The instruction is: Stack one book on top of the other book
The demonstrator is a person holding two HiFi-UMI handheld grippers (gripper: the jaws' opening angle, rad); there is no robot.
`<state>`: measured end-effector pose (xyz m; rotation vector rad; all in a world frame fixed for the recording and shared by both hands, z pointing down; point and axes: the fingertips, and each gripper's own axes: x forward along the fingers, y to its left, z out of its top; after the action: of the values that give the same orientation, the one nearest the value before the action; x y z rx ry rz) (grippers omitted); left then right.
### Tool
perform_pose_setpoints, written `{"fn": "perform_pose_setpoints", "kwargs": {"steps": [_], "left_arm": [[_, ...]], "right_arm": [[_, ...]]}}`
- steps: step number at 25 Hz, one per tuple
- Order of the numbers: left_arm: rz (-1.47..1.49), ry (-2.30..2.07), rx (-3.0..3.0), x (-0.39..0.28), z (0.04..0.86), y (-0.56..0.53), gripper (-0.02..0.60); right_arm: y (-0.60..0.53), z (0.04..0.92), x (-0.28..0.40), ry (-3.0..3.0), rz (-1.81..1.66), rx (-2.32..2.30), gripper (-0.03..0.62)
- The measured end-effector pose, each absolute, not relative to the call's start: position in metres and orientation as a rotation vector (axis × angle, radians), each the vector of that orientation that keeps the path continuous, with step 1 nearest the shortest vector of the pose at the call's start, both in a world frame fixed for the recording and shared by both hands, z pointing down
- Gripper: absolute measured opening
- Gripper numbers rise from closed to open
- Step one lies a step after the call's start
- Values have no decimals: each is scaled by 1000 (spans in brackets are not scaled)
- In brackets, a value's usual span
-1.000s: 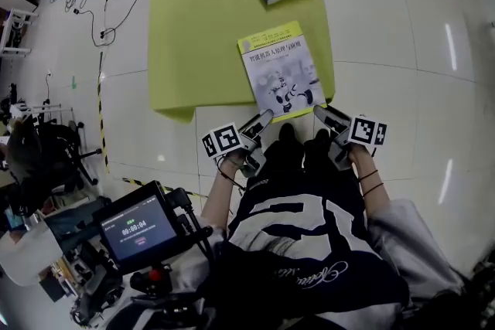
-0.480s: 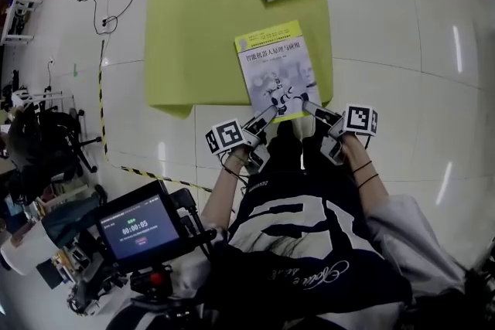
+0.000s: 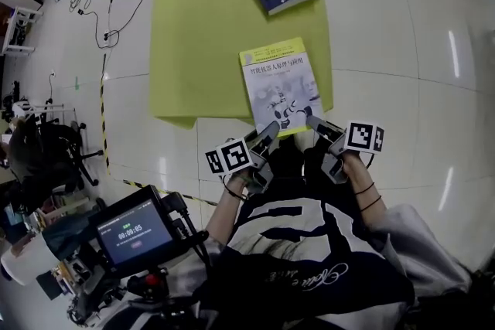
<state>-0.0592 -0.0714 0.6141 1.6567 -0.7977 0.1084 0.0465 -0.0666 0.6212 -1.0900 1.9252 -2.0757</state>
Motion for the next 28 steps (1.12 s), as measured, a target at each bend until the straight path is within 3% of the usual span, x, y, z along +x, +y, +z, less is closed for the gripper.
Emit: {"fn": "perform_pose_setpoints", "kwargs": {"steps": [19, 28], "left_arm": [[57, -536, 1914, -67, 522, -45, 123], [-31, -559, 2047, -19, 486, -142, 126]], "right_arm": [[-22, 512, 32, 2030, -1663, -1271, 89], [-124, 470, 79, 2192, -1436, -1226, 91]]}}
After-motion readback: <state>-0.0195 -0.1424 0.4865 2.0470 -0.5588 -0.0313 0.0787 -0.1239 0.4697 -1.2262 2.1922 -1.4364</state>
